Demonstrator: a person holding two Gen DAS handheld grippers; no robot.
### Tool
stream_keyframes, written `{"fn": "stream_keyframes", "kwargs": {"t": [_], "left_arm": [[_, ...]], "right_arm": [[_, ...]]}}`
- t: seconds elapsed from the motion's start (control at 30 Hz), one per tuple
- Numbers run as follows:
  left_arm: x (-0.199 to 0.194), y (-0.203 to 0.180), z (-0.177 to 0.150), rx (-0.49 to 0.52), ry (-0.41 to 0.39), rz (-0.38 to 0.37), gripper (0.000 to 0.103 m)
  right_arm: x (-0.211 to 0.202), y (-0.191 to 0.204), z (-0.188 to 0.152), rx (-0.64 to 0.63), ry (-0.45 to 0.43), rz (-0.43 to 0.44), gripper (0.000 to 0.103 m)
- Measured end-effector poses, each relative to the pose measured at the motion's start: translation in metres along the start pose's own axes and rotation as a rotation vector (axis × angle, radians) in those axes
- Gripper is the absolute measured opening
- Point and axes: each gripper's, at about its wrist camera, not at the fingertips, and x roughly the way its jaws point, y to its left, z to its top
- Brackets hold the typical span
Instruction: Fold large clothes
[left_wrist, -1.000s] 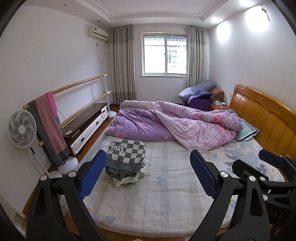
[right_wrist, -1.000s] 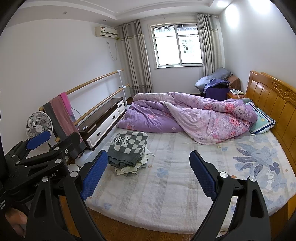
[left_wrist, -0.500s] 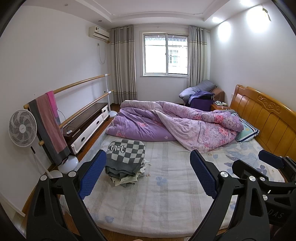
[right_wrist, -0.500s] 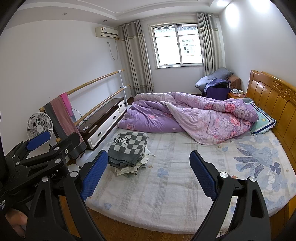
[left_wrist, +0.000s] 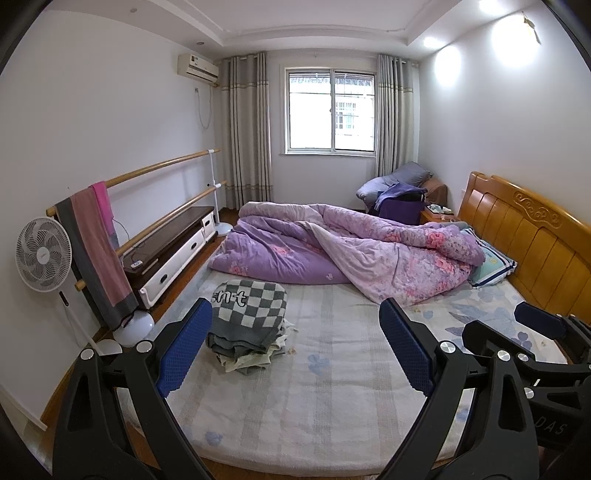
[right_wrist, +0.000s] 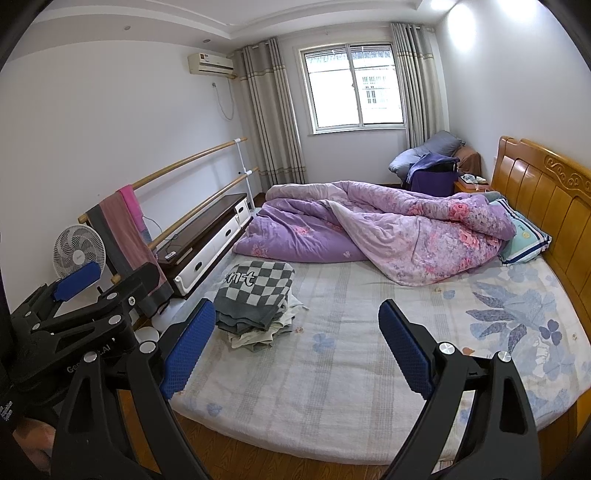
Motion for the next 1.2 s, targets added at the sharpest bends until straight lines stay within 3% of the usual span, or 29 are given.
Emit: {"fn": "stream_keyframes", "kwargs": {"t": [1.2], "left_arm": [[0.005, -0.014, -0.005, 0.004, 0.005, 0.021, 0.092]], "right_arm": [[0.003, -0.001, 0.000, 0.006, 0.005, 0.001, 0.087]]}}
